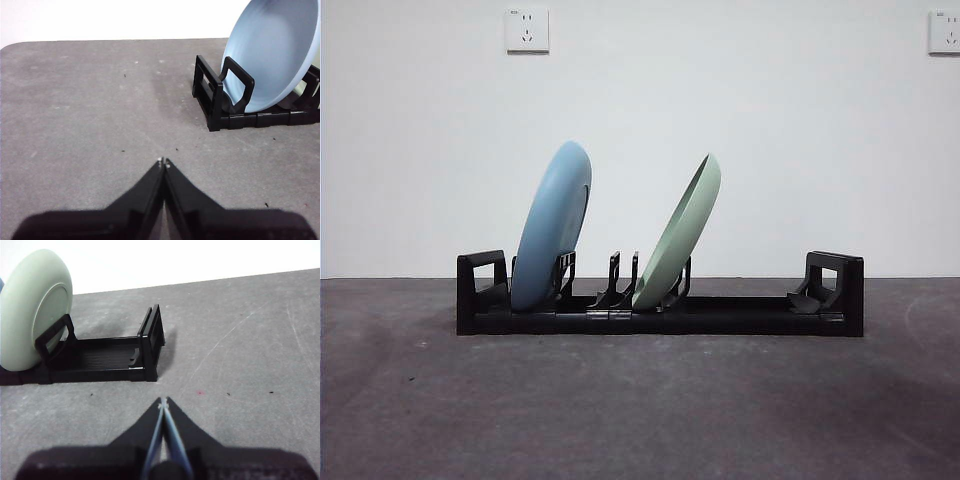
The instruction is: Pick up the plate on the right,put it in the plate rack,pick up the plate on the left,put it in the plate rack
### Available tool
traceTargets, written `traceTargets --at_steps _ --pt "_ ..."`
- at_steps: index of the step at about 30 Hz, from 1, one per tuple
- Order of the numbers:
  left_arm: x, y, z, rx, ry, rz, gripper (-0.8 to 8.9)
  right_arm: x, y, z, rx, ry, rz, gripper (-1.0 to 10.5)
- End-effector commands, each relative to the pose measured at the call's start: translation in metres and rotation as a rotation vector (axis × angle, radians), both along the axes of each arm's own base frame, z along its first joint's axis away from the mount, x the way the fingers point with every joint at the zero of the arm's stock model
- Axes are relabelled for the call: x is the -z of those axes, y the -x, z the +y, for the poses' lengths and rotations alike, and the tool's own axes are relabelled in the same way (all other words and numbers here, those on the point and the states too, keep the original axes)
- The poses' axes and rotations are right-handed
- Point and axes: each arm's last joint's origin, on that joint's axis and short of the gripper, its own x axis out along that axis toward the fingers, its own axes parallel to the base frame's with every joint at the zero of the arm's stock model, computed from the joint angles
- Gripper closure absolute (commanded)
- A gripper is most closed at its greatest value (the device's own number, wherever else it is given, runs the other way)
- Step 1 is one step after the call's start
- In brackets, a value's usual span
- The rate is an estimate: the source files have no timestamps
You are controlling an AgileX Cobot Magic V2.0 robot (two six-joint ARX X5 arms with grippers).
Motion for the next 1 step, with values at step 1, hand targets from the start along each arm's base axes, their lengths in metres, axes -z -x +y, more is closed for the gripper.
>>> traceTargets --at_steps 1 --pt "0.0047 -0.0008 0.0002 -0.005 0.005 0.008 8.16 0.0046 -0.0006 0.0002 0.002 -0.007 0.012 9.5"
